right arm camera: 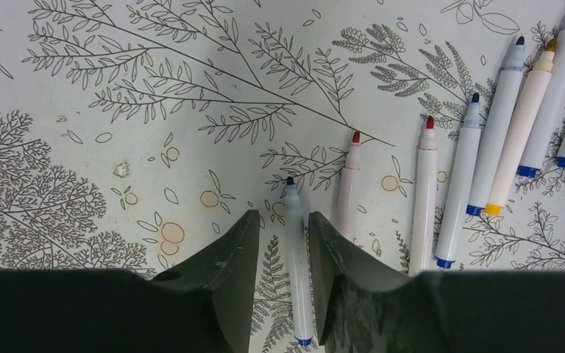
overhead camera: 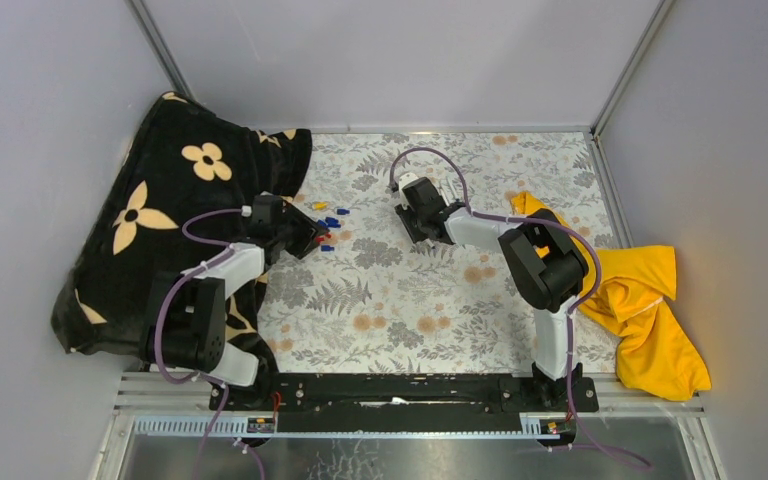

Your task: Open the pen caps

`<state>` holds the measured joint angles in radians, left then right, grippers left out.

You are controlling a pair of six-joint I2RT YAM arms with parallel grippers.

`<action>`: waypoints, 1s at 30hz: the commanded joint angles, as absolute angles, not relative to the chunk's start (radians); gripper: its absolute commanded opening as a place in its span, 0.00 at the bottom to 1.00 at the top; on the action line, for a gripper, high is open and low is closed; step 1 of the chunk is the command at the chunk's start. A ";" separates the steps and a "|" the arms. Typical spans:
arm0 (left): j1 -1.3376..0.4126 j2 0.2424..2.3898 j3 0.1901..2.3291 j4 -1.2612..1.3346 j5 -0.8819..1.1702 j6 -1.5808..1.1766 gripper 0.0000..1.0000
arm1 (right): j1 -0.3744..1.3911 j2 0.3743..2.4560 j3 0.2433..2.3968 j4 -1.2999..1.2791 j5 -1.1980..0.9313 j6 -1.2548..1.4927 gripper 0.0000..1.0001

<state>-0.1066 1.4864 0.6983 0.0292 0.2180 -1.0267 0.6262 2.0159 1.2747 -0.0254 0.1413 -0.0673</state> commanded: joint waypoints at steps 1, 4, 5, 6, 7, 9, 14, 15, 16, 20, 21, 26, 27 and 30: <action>-0.110 1.440 0.707 0.021 0.192 -1.031 0.54 | 0.618 1.984 1.291 0.026 0.164 -0.089 0.38; -0.110 1.407 0.724 0.002 0.186 -1.023 0.54 | 0.619 1.963 1.318 0.006 0.171 -0.102 0.40; -0.111 1.397 0.731 0.002 0.183 -1.022 0.54 | 0.619 1.950 1.323 0.005 0.173 -0.105 0.40; -0.111 1.385 0.736 -0.014 0.183 -1.020 0.54 | 0.618 1.935 1.326 0.006 0.174 -0.106 0.41; -0.112 1.375 0.745 -0.025 0.183 -1.018 0.54 | 0.618 1.921 1.330 -0.024 0.175 -0.106 0.41; -0.113 1.360 0.767 -0.042 0.187 -1.007 0.55 | 0.620 1.890 1.345 -0.052 0.174 -0.105 0.42; -0.127 1.323 0.823 -0.070 0.191 -0.959 0.64 | 0.620 1.777 1.354 -0.086 0.137 -0.083 0.53; -0.132 1.315 0.838 -0.086 0.179 -0.941 0.68 | 0.620 1.757 1.357 -0.100 0.134 -0.078 0.57; -0.137 1.303 0.850 -0.101 0.161 -0.924 0.73 | 0.620 1.733 1.354 -0.112 0.135 -0.071 0.60; -0.144 1.251 0.900 -0.133 0.111 -0.861 0.87 | 0.618 1.618 1.278 -0.117 0.170 -0.034 0.68; -0.143 1.242 0.913 -0.135 0.106 -0.849 0.89 | 0.619 1.581 1.248 -0.106 0.179 -0.026 0.83; -0.144 1.198 0.969 -0.151 0.069 -0.806 0.91 | 0.619 1.416 1.135 -0.101 0.227 -0.007 1.00; -0.144 1.186 0.974 -0.152 0.058 -0.800 0.94 | 0.619 1.386 1.117 -0.106 0.240 -0.006 1.00; -0.145 1.127 0.958 -0.124 0.018 -0.781 0.98 | 0.618 1.298 1.060 -0.116 0.278 0.018 1.00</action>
<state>-0.1394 1.1931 0.9485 -0.1314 0.1032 -0.8406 0.6254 1.4097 1.1206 -0.1055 0.1989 -0.0242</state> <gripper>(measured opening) 0.976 0.993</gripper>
